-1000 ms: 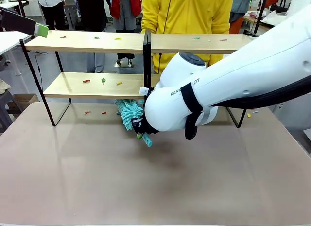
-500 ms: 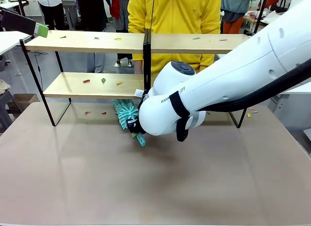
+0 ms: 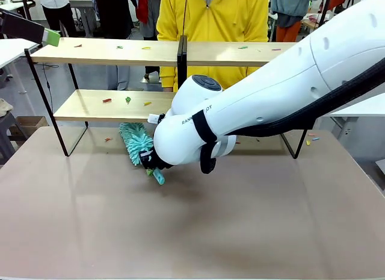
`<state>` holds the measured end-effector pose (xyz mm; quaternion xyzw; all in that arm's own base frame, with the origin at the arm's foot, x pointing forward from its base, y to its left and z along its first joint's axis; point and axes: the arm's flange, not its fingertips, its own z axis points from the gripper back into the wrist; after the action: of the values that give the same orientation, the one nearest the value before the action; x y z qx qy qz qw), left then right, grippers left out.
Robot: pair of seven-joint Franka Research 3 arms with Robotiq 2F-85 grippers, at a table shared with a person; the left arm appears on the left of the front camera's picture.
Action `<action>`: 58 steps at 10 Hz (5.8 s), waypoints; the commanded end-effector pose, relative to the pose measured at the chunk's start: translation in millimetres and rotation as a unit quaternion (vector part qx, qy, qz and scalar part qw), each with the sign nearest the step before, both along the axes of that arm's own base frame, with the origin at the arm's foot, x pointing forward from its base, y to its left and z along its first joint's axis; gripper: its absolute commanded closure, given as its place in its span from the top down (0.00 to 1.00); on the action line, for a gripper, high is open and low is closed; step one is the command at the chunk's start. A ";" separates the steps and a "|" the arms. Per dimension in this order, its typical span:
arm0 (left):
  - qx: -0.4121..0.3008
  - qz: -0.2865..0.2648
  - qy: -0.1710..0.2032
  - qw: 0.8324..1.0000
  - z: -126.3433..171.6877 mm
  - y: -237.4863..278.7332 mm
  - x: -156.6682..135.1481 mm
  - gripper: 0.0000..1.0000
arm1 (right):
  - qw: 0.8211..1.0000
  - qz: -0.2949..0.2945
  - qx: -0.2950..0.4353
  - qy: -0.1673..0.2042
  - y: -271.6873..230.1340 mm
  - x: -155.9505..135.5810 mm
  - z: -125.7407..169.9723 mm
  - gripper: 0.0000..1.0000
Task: Clean the shelves.
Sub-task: Clean a randomly selected level of the Shelf with the Duster.
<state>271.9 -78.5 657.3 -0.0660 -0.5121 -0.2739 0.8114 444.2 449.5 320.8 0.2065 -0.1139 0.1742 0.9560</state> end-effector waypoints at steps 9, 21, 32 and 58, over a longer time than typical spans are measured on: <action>0.004 0.000 -0.002 1.000 -0.6 1.2 0.4 1.00 | 0.944 0.307 -0.107 0.050 -30.2 1.4 21.3 0.12; 0.004 0.000 -0.002 1.000 -0.6 1.2 0.4 1.00 | 0.836 0.538 0.112 0.007 -153.3 -83.3 84.1 0.12; 0.004 0.000 -0.002 1.000 -0.6 1.2 0.4 1.00 | 0.883 0.463 0.079 0.019 -236.4 -159.0 91.9 0.12; 0.004 0.000 -0.002 1.000 -0.6 1.2 0.4 1.00 | 0.903 0.411 0.104 -0.062 -336.0 -186.6 135.1 0.12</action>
<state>271.8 -78.5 657.7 -0.0658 -0.5124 -0.2739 0.8112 283.8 123.5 478.1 0.3189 -0.0947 0.5545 0.7628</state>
